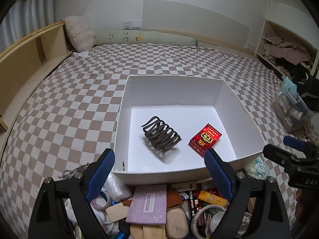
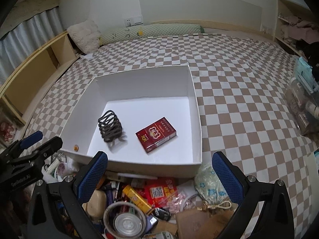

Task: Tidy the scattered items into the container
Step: 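Withdraw both grippers from the box back toward the item pile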

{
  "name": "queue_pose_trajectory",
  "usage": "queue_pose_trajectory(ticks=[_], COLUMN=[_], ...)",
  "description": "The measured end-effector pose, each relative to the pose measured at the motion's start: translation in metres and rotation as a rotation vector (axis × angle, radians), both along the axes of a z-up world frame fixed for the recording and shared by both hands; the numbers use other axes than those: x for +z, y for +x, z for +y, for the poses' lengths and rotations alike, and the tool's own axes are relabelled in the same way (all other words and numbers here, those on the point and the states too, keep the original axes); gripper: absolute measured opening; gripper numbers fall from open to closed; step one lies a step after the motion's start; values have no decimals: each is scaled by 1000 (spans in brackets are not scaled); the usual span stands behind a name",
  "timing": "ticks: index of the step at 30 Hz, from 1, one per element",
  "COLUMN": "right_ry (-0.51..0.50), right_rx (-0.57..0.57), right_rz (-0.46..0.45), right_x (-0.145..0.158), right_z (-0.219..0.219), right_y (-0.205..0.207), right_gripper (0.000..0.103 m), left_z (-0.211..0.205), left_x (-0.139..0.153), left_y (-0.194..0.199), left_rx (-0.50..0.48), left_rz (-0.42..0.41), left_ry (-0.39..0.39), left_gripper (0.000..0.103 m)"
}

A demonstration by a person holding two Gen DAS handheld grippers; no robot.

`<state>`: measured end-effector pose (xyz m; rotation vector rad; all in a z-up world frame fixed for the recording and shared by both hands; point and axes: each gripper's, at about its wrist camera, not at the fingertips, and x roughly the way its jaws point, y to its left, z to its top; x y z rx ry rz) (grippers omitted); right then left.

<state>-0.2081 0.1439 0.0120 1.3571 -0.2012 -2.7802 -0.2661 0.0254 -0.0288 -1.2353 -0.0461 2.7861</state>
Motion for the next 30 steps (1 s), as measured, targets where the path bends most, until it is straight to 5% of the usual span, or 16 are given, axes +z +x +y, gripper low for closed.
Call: queue_pose_trajectory(ticks=[12, 30], right_ry=[-22, -39], right_rx=[3, -6], right_rz=[29, 49], right_x=[-1, -16], right_z=[-2, 1], right_y=[44, 101], right_gripper=[103, 103], left_z=[9, 7], left_x=[5, -3], left_y=[43, 104], left_rx=[-4, -9], left_rz=[72, 143], left_ry=[-77, -81], left_gripper=[92, 92])
